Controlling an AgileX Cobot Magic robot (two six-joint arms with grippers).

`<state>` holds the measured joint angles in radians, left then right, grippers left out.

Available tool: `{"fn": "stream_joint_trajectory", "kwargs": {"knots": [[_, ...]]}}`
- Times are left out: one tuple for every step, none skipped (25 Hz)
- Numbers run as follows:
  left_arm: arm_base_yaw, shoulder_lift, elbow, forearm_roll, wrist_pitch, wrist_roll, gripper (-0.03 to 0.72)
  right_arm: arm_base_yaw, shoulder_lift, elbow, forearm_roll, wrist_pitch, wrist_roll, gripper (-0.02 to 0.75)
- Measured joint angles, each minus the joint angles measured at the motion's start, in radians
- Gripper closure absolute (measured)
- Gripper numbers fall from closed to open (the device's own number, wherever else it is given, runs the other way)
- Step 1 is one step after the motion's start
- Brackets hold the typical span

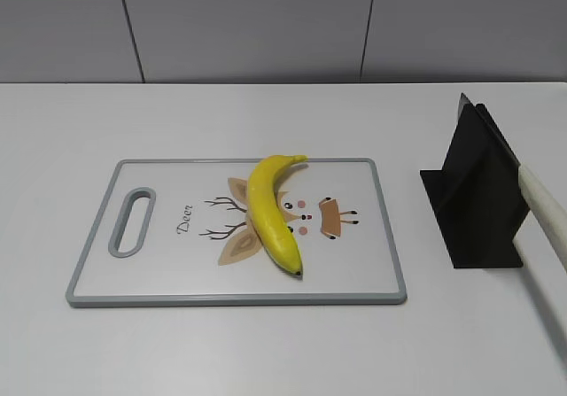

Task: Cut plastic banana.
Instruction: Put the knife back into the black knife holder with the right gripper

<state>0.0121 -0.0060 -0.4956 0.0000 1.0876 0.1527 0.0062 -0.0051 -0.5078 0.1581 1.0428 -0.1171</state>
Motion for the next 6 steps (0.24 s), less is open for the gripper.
{"fn": "stream_joint_trajectory", "kwargs": {"knots": [[0.000,0.000,0.000,0.000,0.000,0.000,0.208,0.000,0.000,0.000,0.000,0.000,0.000,0.204],[0.000,0.000,0.000,0.000,0.000,0.000,0.208,0.000,0.000,0.000,0.000,0.000,0.000,0.204],[0.000,0.000,0.000,0.000,0.000,0.000,0.208,0.000,0.000,0.000,0.000,0.000,0.001,0.204],[0.000,0.000,0.000,0.000,0.000,0.000,0.208,0.000,0.000,0.000,0.000,0.000,0.001,0.204],[0.000,0.000,0.000,0.000,0.000,0.000,0.208,0.000,0.000,0.000,0.000,0.000,0.001,0.204],[0.000,0.000,0.000,0.000,0.000,0.000,0.208,0.000,0.000,0.000,0.000,0.000,0.001,0.204]]}}
